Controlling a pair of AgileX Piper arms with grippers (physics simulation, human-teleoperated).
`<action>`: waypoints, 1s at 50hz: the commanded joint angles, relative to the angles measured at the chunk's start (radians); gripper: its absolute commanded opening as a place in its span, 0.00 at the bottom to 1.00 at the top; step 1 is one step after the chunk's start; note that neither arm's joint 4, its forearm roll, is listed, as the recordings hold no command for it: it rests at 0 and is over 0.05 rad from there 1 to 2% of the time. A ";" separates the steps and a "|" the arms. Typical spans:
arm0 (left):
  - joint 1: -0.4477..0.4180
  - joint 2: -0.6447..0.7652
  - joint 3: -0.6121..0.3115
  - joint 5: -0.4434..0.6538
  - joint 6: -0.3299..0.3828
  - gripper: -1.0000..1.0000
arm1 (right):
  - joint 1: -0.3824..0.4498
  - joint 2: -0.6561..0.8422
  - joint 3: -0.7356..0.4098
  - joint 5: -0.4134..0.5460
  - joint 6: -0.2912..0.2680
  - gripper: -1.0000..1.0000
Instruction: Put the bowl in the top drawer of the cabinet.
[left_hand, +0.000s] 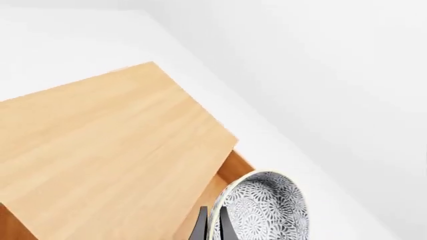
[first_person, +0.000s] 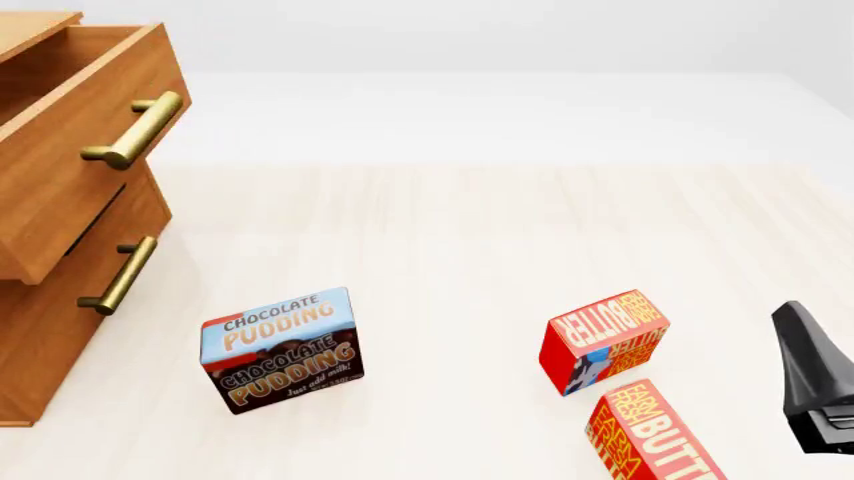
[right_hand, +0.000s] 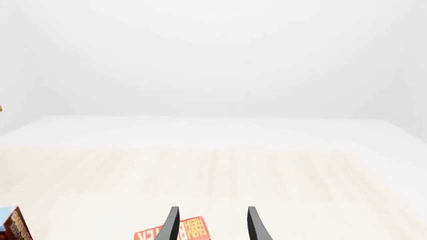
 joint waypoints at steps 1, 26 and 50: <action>0.024 0.028 0.015 -0.013 -0.079 0.00 | -0.001 0.000 0.000 -0.001 -0.001 1.00; 0.098 0.155 -0.155 0.138 -0.097 0.00 | 0.001 0.000 0.000 -0.003 0.001 1.00; 0.137 0.275 -0.199 0.243 -0.185 0.00 | 0.001 0.000 0.000 -0.003 0.001 1.00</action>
